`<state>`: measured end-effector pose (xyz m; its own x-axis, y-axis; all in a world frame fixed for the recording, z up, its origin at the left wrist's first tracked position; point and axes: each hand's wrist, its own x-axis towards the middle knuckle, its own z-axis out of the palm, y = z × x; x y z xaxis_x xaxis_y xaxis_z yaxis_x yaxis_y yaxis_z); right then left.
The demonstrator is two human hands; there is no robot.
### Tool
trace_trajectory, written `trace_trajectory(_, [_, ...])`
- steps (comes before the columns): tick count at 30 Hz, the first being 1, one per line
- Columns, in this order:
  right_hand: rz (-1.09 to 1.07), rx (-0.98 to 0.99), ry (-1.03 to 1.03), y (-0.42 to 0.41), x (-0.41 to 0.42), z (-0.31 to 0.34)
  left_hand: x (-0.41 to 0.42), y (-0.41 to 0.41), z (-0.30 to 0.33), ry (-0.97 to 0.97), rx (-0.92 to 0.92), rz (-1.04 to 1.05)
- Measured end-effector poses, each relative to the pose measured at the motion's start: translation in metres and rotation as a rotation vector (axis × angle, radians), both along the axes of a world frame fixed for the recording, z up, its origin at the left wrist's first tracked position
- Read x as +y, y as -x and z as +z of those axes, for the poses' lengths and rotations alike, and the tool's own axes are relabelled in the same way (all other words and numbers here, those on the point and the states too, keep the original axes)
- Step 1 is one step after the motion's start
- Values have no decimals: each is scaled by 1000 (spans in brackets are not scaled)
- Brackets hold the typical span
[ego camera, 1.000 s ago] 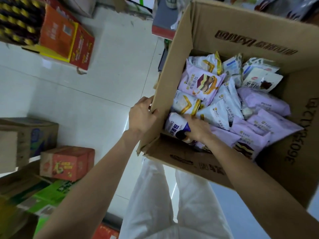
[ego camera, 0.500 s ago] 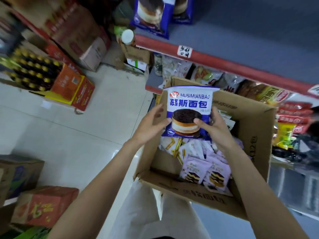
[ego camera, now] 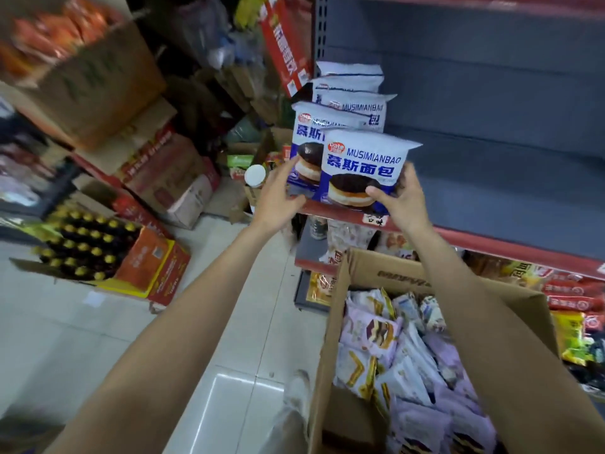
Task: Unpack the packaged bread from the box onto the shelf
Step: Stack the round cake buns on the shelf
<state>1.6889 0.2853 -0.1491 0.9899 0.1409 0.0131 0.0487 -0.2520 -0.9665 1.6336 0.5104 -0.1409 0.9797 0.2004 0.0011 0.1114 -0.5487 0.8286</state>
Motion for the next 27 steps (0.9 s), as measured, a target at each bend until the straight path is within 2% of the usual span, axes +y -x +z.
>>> trace_trajectory(3, [-8,30,0,-12,20,-10,24,-27,-2,74,118,-38])
trace_trajectory(6, [-90,-14,-46,-22,30,-14,35,-45,-4,232,138,-116])
trace_trajectory(9, [-102,-25,-40,-32,30,-15,38,-55,-7,304,178,-209])
trace_trajectory(13, [-24,22,61,-35,26,-26,39,-61,-19,287,208,-209])
trace_trajectory(17, [-3,89,85,-37,25,-32,39,-63,-31,275,175,-200])
trace_trajectory(20, [-18,138,20,-29,29,-24,40,-61,-34,285,169,-189])
trace_trajectory(23, [-61,98,-44,-11,27,-20,38,-55,-34,253,134,-62])
trace_trajectory(27, [-176,-23,34,34,13,-15,11,-15,-21,198,-84,86])
